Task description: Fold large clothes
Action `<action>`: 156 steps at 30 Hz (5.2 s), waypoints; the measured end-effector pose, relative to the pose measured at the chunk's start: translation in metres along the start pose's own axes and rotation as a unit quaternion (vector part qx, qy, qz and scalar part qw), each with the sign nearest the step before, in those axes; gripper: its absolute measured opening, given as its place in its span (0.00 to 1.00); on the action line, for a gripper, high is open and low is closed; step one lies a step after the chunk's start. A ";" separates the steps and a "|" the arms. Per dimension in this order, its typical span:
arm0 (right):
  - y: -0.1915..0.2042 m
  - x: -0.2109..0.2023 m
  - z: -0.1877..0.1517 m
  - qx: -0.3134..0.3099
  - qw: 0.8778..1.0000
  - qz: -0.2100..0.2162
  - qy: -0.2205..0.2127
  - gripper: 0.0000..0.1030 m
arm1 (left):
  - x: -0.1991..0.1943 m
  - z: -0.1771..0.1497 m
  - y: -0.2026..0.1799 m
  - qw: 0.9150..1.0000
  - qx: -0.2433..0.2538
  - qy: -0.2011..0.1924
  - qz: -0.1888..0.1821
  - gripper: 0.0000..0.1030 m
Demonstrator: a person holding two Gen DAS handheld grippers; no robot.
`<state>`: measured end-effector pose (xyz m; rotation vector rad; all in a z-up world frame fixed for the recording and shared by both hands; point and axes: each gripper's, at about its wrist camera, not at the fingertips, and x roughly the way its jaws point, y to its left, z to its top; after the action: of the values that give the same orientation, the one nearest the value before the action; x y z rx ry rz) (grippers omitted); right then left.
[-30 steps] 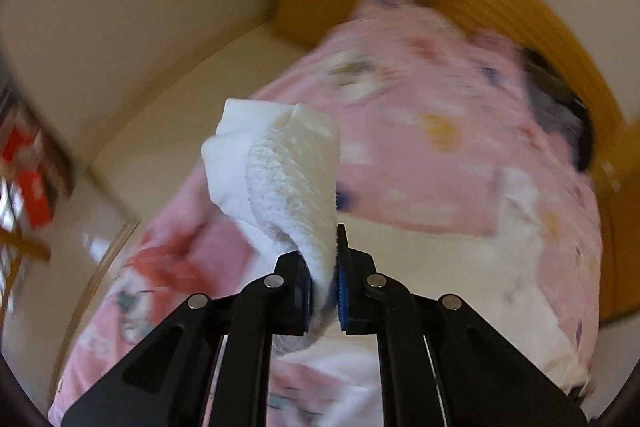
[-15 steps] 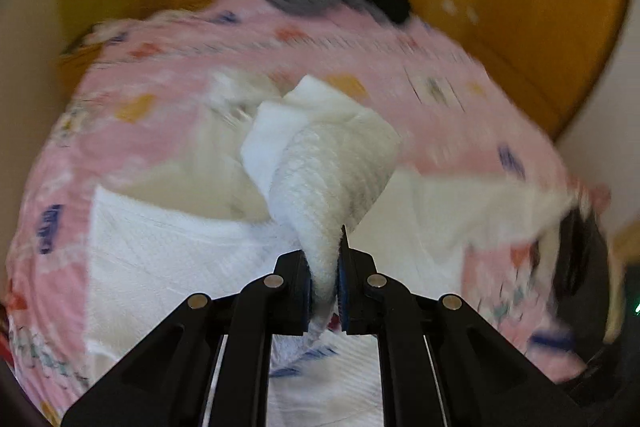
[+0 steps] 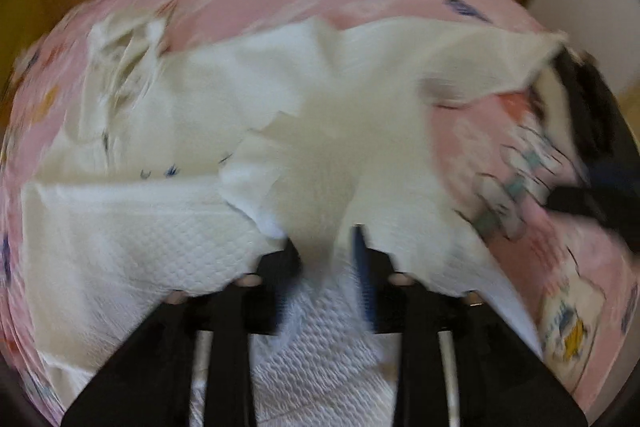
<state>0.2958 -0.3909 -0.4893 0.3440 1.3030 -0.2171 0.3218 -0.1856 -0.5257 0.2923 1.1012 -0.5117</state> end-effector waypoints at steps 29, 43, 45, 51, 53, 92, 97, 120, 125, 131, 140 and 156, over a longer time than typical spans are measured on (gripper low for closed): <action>0.200 0.121 0.013 -0.202 0.973 -0.114 0.006 0.32 | 0.060 -0.033 0.359 0.932 -0.322 0.128 0.110 0.63; 0.049 0.058 -0.049 0.019 0.999 -0.047 -0.008 0.20 | 0.072 -0.034 0.356 0.932 -0.310 0.132 0.132 0.67; 0.039 0.059 -0.062 0.032 0.999 -0.034 0.000 0.21 | 0.074 -0.033 0.355 0.932 -0.307 0.135 0.136 0.67; -0.004 0.044 -0.058 0.075 0.995 -0.064 -0.004 0.28 | 0.078 -0.030 0.353 0.930 -0.302 0.151 0.147 0.69; -0.021 0.034 -0.043 0.081 0.995 -0.062 -0.011 0.28 | 0.078 -0.023 0.350 0.927 -0.300 0.159 0.156 0.69; -0.321 0.048 0.265 0.290 0.949 -0.120 -0.042 0.44 | 0.118 0.031 0.137 0.939 -0.265 0.216 0.045 0.78; -0.319 0.051 0.265 0.260 0.950 -0.167 -0.043 0.14 | 0.115 0.031 0.128 0.939 -0.274 0.201 0.051 0.78; 0.143 -0.143 0.122 -0.206 0.921 0.200 -0.261 0.11 | -0.038 -0.087 0.282 0.889 -0.417 0.127 0.138 0.69; 0.250 -0.118 0.025 -0.266 0.908 0.226 -0.232 0.11 | -0.001 -0.126 0.337 0.877 -0.427 0.158 0.153 0.60; 0.344 -0.087 -0.072 -0.330 0.895 0.214 -0.210 0.11 | -0.032 -0.149 0.381 0.882 -0.446 0.117 0.092 0.62; 0.411 -0.028 -0.165 -0.383 0.890 0.185 -0.162 0.11 | -0.083 -0.164 0.438 0.894 -0.434 0.071 0.087 0.65; 0.422 0.017 -0.230 -0.491 0.842 0.207 -0.085 0.69 | -0.122 -0.127 0.419 0.917 -0.385 0.037 0.091 0.68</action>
<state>0.2385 0.0863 -0.5039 -0.2814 0.9797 0.7684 0.4029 0.2593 -0.4813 -0.2817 1.2500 0.1245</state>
